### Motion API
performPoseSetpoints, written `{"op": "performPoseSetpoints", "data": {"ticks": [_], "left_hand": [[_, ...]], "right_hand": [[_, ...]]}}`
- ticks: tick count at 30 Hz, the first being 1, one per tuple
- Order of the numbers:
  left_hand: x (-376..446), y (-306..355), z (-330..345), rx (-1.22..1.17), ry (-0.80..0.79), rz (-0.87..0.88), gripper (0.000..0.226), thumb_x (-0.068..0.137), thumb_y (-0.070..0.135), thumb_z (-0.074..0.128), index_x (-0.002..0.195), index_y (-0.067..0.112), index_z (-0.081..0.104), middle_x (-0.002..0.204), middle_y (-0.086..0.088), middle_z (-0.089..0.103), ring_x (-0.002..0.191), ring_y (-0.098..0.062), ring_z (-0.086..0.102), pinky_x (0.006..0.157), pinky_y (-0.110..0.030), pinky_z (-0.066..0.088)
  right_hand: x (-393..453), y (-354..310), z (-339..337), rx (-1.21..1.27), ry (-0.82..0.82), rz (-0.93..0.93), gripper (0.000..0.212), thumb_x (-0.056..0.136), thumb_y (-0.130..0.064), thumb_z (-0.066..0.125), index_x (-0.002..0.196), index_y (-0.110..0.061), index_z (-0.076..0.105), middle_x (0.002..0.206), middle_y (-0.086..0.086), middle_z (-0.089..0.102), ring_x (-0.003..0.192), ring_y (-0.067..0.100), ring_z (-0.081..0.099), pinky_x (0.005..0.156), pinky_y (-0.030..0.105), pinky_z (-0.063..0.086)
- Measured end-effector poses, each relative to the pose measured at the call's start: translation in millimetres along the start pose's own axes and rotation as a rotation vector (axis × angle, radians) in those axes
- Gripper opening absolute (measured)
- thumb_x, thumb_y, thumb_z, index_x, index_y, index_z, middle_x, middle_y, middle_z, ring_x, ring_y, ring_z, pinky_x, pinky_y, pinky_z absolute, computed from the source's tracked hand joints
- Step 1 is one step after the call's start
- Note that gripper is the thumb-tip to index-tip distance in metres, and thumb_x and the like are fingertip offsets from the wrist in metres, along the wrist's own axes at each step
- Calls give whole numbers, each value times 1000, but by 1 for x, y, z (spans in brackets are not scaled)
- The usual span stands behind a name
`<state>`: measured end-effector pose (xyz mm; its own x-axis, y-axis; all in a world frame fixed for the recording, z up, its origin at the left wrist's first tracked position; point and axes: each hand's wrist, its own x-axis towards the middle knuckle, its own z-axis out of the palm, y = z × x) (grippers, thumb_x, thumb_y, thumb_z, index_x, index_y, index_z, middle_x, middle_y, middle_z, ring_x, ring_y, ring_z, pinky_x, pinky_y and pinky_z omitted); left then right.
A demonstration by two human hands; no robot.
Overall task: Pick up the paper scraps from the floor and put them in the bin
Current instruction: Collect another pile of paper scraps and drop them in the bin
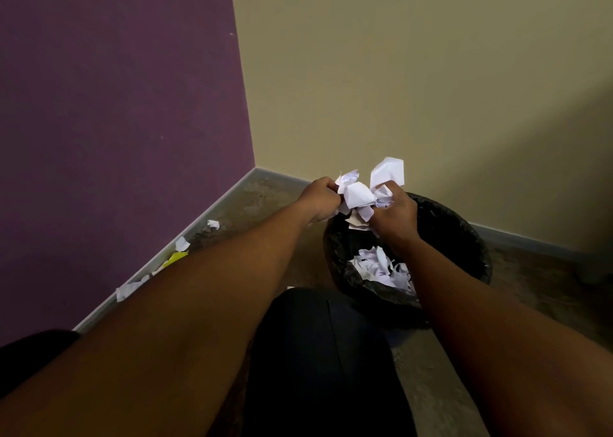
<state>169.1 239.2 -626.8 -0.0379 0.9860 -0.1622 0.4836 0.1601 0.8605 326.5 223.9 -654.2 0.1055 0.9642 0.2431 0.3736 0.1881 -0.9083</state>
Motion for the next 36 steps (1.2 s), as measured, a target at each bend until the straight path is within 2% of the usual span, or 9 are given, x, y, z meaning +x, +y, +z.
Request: {"op": "performPoseSetpoints", "data": {"ticks": [5,9,11,14,17,20,24,29,36], "left_hand": [[6,0,24,-56,-64,-9,14,88,15,59,97,22,66,99,-2,66,89,-19,59,77,-26,45],[3,-2,31,-203,-150,-33,40,87,7,61,127,16,61,114,-2,62,90,-15,57,69,-23,46],[0,-1,32,-280,-231,-57,54,86,3,61,137,15,52,127,-3,57,111,-19,54,74,-23,47],[0,0,33,-361,-297,-85,55,89,9,59,141,21,47,152,-6,40,140,-25,34,110,-46,37],[0,3,34,-415,-350,-107,53,96,13,52,147,23,40,161,-5,23,150,-28,13,113,-62,21],[-3,3,33,-435,-378,-97,51,98,13,48,148,22,39,162,-6,20,151,-30,9,111,-70,16],[-8,0,21,-491,-375,-69,46,99,10,45,144,21,44,158,-10,30,148,-28,23,104,-69,30],[-11,-14,-12,-561,-275,-13,42,97,8,47,137,21,53,143,-11,51,131,-23,50,97,-52,48],[-13,-47,-71,-540,-33,40,40,95,5,46,130,21,58,132,-5,61,116,-19,61,100,-41,51]], "right_hand": [[-4,20,-18,-76,-41,77,19,71,-18,71,80,-24,56,79,6,66,66,19,58,61,35,51],[-6,33,-21,-271,-127,198,32,73,-16,73,102,-15,60,99,10,66,88,29,64,74,42,55],[-7,35,-19,-306,-216,285,47,73,-19,79,115,-17,59,114,10,61,96,29,64,75,40,57],[-7,33,-17,-390,-309,361,54,77,-19,79,126,-15,58,121,8,55,104,27,61,77,31,51],[-7,26,-16,-438,-290,380,52,80,-17,77,128,-13,58,126,8,60,113,25,58,82,26,45],[-8,22,-15,-446,-227,376,45,81,-11,72,124,-12,60,115,10,67,97,23,63,67,24,49],[-7,10,-11,-441,-123,339,39,82,-9,67,120,-10,62,102,9,68,84,23,65,68,28,53],[1,-24,13,-503,-132,226,41,80,-19,71,120,-11,62,115,11,68,106,26,63,92,33,51],[0,-71,77,-504,-232,167,48,78,-22,74,123,-11,60,116,12,68,106,27,64,94,37,53]]}}
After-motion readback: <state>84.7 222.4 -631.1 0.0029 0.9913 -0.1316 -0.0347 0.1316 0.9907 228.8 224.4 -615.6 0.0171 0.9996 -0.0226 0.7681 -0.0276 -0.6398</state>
